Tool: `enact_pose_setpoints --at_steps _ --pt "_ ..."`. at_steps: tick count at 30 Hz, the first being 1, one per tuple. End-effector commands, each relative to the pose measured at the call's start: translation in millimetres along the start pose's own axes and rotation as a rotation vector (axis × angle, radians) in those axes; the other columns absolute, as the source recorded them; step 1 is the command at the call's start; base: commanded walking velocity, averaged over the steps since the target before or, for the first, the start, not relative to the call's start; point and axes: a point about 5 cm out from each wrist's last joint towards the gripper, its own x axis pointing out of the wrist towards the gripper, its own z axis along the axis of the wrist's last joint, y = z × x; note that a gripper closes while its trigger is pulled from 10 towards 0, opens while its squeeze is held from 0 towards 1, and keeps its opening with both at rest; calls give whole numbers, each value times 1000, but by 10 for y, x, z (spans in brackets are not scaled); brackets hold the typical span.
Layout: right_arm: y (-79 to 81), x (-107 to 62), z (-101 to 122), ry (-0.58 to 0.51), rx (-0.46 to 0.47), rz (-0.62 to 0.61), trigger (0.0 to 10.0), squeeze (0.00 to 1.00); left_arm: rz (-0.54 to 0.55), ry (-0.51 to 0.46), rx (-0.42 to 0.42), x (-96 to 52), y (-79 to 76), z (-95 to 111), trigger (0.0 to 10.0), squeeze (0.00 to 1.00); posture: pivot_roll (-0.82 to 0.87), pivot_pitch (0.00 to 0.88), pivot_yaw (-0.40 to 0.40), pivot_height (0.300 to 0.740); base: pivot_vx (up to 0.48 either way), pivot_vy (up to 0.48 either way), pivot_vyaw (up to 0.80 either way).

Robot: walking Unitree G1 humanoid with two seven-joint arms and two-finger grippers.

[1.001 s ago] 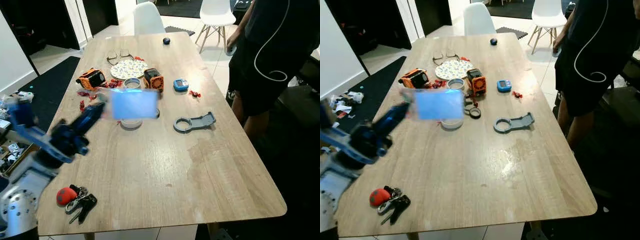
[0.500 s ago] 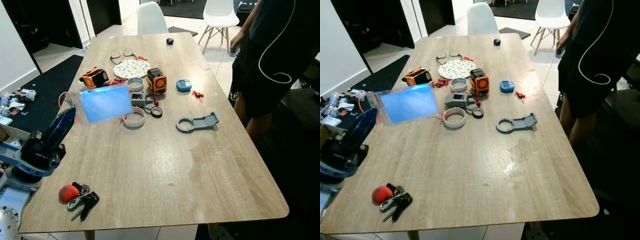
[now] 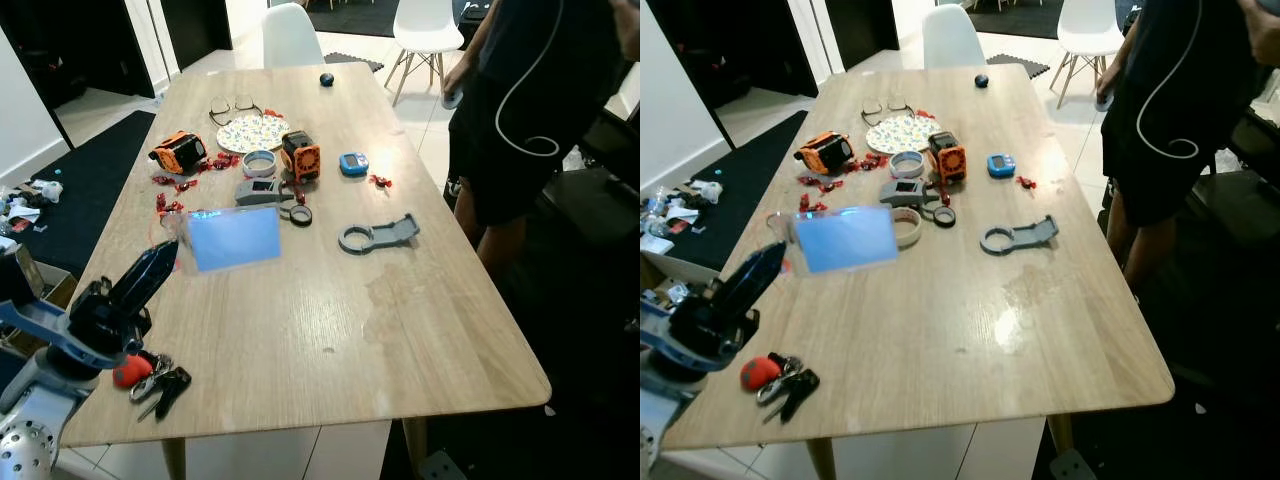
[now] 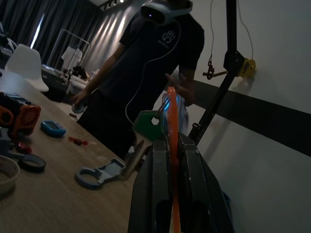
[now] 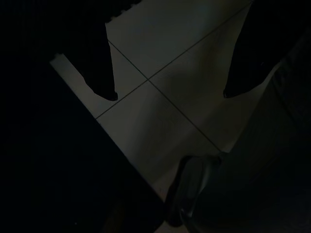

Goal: Hang keys on a hook

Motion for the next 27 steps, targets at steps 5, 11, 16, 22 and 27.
enact_pose_setpoints --at_steps 5,11,16,22,27 --pt "30 1 -35 12 -4 9 10000 0 17 24 4 -51 29 -56 10000 0 -21 27 35 740 -400 0 0" --pt "35 1 -36 12 -1 9 10000 0 25 33 1 -67 48 -80 10000 0 -21 24 38 740 -399 0 0" --pt "43 3 -28 10 0 11 10000 0 28 42 1 -69 58 -96 10000 0 -20 22 40 740 -400 0 0" --pt "57 5 -20 8 -1 13 10000 0 45 53 3 -96 92 -116 10000 0 -17 22 42 740 -379 0 0" --pt "67 6 -18 7 -1 16 10000 0 70 70 5 -144 128 -139 10000 0 -15 23 42 740 -399 0 0"
